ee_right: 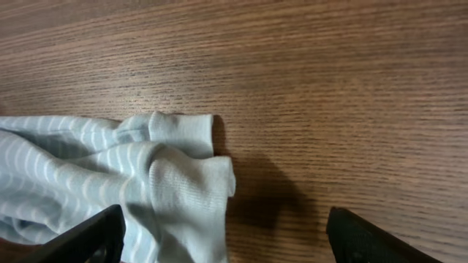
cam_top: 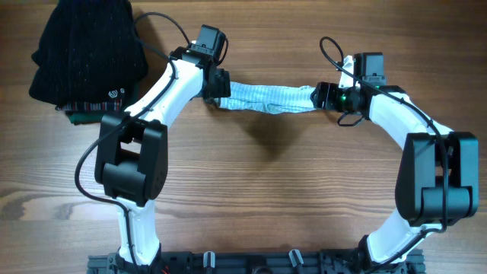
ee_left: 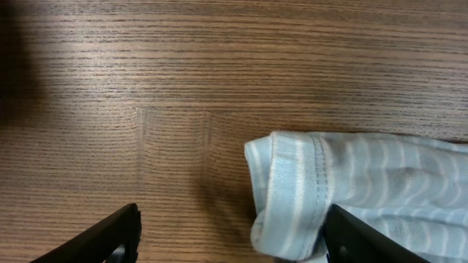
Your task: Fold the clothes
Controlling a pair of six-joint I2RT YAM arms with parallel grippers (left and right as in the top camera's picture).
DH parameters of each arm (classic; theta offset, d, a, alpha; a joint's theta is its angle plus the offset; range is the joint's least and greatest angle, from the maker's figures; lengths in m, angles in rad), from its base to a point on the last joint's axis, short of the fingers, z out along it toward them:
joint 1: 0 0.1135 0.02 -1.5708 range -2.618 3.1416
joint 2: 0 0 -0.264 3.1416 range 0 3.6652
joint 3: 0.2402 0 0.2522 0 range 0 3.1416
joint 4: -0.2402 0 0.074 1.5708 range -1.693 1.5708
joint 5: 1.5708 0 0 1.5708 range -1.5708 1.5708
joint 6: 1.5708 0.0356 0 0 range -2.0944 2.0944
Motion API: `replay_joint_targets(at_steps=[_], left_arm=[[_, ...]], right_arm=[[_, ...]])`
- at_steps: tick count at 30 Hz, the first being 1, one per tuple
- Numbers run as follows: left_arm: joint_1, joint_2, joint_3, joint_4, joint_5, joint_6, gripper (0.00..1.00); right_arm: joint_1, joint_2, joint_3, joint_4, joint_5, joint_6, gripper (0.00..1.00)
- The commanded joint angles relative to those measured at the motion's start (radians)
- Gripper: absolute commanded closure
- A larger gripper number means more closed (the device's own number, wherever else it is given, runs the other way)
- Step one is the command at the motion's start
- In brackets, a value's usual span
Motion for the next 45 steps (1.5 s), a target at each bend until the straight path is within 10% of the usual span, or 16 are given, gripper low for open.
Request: replay_joint_targets(at_steps=[1, 7, 13, 17, 25, 32, 45], left_arm=[[0.013, 0.011, -0.005, 0.003, -0.102, 0.003, 0.18], [0.089, 0.011, -0.004, 0.002, -0.141, 0.002, 0.15], [0.161, 0.011, -0.004, 0.006, 0.000, 0.002, 0.63], [0.166, 0.011, -0.004, 0.007, 0.095, 0.002, 0.67], [0.110, 0.011, -0.004, 0.008, 0.113, 0.020, 0.67], [0.093, 0.009, -0.004, -0.019, 0.047, 0.037, 0.40], [0.096, -0.063, -0.004, -0.058, -0.005, 0.051, 0.40]], right_arm=[[-0.003, 0.016, 0.024, 0.007, 0.004, -0.002, 0.11], [-0.003, -0.024, 0.029, 0.001, -0.053, -0.008, 0.12], [-0.003, -0.079, 0.059, -0.010, -0.084, -0.026, 0.17], [-0.002, -0.088, 0.078, -0.011, -0.119, -0.026, 0.24], [-0.002, -0.087, 0.077, -0.052, -0.227, 0.002, 0.31], [-0.002, -0.087, 0.077, -0.095, -0.336, 0.003, 0.23], [0.045, -0.056, 0.077, -0.050, -0.350, 0.050, 0.23]])
